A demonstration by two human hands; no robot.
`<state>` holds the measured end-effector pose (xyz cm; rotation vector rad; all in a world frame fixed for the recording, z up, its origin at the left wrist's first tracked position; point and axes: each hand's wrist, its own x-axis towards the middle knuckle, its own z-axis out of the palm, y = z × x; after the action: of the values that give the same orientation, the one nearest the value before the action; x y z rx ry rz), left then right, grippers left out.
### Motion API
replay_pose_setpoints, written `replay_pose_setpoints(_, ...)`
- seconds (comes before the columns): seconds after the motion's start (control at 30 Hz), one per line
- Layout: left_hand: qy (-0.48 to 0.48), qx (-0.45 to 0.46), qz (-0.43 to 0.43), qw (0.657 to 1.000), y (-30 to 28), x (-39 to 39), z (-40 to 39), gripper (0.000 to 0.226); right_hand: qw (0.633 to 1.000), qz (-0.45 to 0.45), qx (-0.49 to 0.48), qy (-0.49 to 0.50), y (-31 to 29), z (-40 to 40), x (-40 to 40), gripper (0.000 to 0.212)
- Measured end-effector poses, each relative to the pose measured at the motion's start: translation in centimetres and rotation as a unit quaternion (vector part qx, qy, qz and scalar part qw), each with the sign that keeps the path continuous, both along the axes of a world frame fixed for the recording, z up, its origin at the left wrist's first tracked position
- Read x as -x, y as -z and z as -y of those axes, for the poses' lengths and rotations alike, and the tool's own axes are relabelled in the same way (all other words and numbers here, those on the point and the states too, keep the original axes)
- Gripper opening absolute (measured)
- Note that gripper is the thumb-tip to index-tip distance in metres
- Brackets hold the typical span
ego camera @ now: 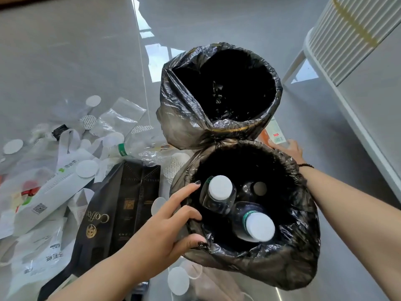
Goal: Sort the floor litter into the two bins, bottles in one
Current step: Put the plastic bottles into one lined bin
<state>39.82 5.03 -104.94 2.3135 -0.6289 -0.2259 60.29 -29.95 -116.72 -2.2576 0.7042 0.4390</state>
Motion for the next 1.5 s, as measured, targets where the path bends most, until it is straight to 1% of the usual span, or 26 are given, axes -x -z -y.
replay_pose_setpoints(0.03, 0.001, 0.001, 0.001, 1.0, 0.0, 0.0, 0.0, 0.032, 1.0, -0.01, 0.002, -0.006, -0.3, 0.0, 0.2, 0.101)
replay_pose_setpoints(0.1, 0.004, 0.001, 0.006, 1.0, 0.0, -0.1, -0.1, 0.032, 0.999, -0.042, 0.011, -0.018, -1.3, -0.1, 0.9, 0.069)
replay_pose_setpoints(0.17, 0.007, -0.001, 0.012, 1.0, 0.1, -0.1, 0.0, 0.033, 0.999, -0.032, 0.011, -0.024, -1.0, 0.8, 1.0, 0.047)
replay_pose_setpoints(0.2, 0.009, 0.0, 0.011, 1.0, 0.1, 0.0, 0.1, 0.033, 1.0, -0.002, 0.005, -0.029, -0.2, 1.5, 0.6, 0.041)
replay_pose_setpoints(0.3, 0.014, 0.004, 0.014, 1.0, 0.0, 0.0, 0.2, 0.03, 0.997, 0.069, -0.012, 0.033, -1.2, 1.6, 0.3, 0.034)
replay_pose_setpoints(0.33, 0.014, 0.003, 0.014, 1.0, 0.0, -0.1, 0.2, 0.029, 0.996, 0.078, -0.022, 0.026, -1.5, 1.4, 0.2, 0.03)
replay_pose_setpoints(0.37, 0.013, 0.001, 0.014, 1.0, -0.2, 0.0, 0.1, 0.028, 0.999, 0.045, -0.012, 0.019, -1.6, 0.9, 0.0, 0.04)
replay_pose_setpoints(0.4, 0.012, 0.0, 0.015, 1.0, -0.2, 0.1, 0.1, 0.029, 1.0, 0.009, -0.007, -0.021, -1.9, 0.4, 0.3, 0.014)
replay_pose_setpoints(0.43, 0.011, -0.002, 0.019, 1.0, -0.2, 0.1, 0.1, 0.029, 0.998, -0.021, 0.024, -0.061, -1.8, 0.1, 0.2, 0.04)
replay_pose_setpoints(0.47, 0.011, -0.005, 0.025, 1.0, -0.2, 0.2, 0.0, 0.03, 0.994, -0.046, 0.052, -0.08, -2.6, -0.7, 0.1, 0.043)
replay_pose_setpoints(0.57, 0.013, -0.004, 0.03, 0.999, 0.0, 0.2, -0.2, 0.028, 0.988, -0.082, 0.107, -0.078, -2.1, -1.1, -0.1, 0.04)
replay_pose_setpoints(0.63, 0.019, 0.001, 0.037, 0.999, 0.3, 0.0, -0.3, 0.027, 0.988, -0.071, 0.102, -0.089, -1.9, -0.7, 0.0, 0.038)
replay_pose_setpoints(0.67, 0.021, 0.001, 0.04, 0.999, 0.5, 0.0, -0.3, 0.027, 0.988, -0.074, 0.1, -0.093, -1.4, 0.1, 0.1, 0.04)
replay_pose_setpoints(0.77, 0.036, -0.013, 0.033, 0.999, 0.5, -0.4, -0.2, 0.027, 0.986, -0.08, 0.112, -0.093, -3.2, 0.6, 1.7, 0.05)
replay_pose_setpoints(0.83, 0.049, -0.032, 0.032, 0.998, 0.3, -0.8, -0.2, 0.03, 0.99, -0.061, 0.109, -0.068, -5.0, 0.3, 2.9, 0.058)
replay_pose_setpoints(0.93, 0.059, -0.073, 0.041, 0.995, -0.1, -1.1, -0.3, 0.035, 0.996, -0.001, 0.088, -0.031, -7.2, 0.5, 4.4, 0.07)
replay_pose_setpoints(1.0, 0.056, -0.125, 0.07, 0.988, -0.5, -1.0, -0.1, 0.038, 0.998, 0.018, 0.065, 0.006, -8.9, 1.0, 5.4, 0.079)
replay_pose_setpoints(1.03, 0.054, -0.155, 0.076, 0.983, -0.7, -1.0, 0.0, 0.039, 0.998, 0.016, 0.034, 0.046, -9.7, 1.3, 5.8, 0.081)
replay_pose_setpoints(1.07, 0.052, -0.184, 0.08, 0.978, -0.8, -1.0, 0.1, 0.04, 0.996, 0.019, -0.01, 0.085, -10.4, 1.6, 6.3, 0.077)
replay_pose_setpoints(1.17, 0.05, -0.243, 0.077, 0.966, -1.8, -1.0, 0.6, 0.047, 0.979, 0.028, -0.12, 0.162, -12.3, 2.7, 8.0, 0.046)
replay_pose_setpoints(1.2, 0.048, -0.253, 0.072, 0.964, -2.3, -1.2, 0.8, 0.05, 0.975, 0.033, -0.138, 0.173, -12.7, 3.0, 8.7, 0.045)
replay_pose_setpoints(1.27, 0.037, -0.259, 0.059, 0.963, -3.8, -1.4, 1.8, 0.058, 0.968, 0.053, -0.154, 0.192, -13.6, 3.5, 10.2, 0.055)
replay_pose_setpoints(1.33, 0.006, -0.246, 0.043, 0.968, -5.3, -1.8, 3.1, 0.066, 0.96, 0.073, -0.162, 0.215, -14.4, 3.6, 11.5, 0.062)
replay_pose_setpoints(1.4, -0.034, -0.226, 0.024, 0.973, -7.2, -2.3, 4.7, 0.073, 0.951, 0.091, -0.182, 0.232, -15.7, 3.6, 12.7, 0.061)
replay_pose_setpoints(1.43, -0.051, -0.206, 0.003, 0.977, -8.1, -2.5, 5.4, 0.071, 0.947, 0.101, -0.189, 0.237, -16.4, 3.5, 13.1, 0.058)
replay_pose_setpoints(1.5, -0.084, -0.135, -0.037, 0.987, -9.8, -3.0, 7.0, 0.061, 0.941, 0.124, -0.197, 0.246, -17.8, 3.5, 13.9, 0.051)
